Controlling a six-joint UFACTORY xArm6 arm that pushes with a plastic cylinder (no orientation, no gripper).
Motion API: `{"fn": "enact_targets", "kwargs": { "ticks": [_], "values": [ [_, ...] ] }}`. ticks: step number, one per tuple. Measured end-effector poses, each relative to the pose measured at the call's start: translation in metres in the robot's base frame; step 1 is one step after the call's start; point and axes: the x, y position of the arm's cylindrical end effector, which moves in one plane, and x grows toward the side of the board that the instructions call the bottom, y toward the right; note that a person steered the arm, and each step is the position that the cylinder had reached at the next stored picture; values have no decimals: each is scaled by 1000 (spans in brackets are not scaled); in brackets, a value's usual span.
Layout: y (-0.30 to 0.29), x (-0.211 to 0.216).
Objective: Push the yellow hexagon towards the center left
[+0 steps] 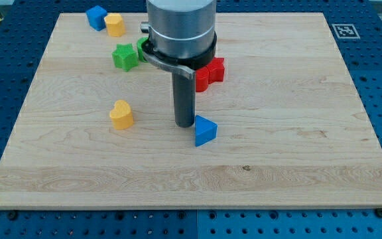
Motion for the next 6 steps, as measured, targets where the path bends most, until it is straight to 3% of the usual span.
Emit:
{"fn": "enact_targets", "kwargs": {
  "ticks": [2, 4, 5, 6],
  "values": [
    [-52, -98],
    [7, -169],
    [-11, -230],
    [-43, -254]
  ]
}}
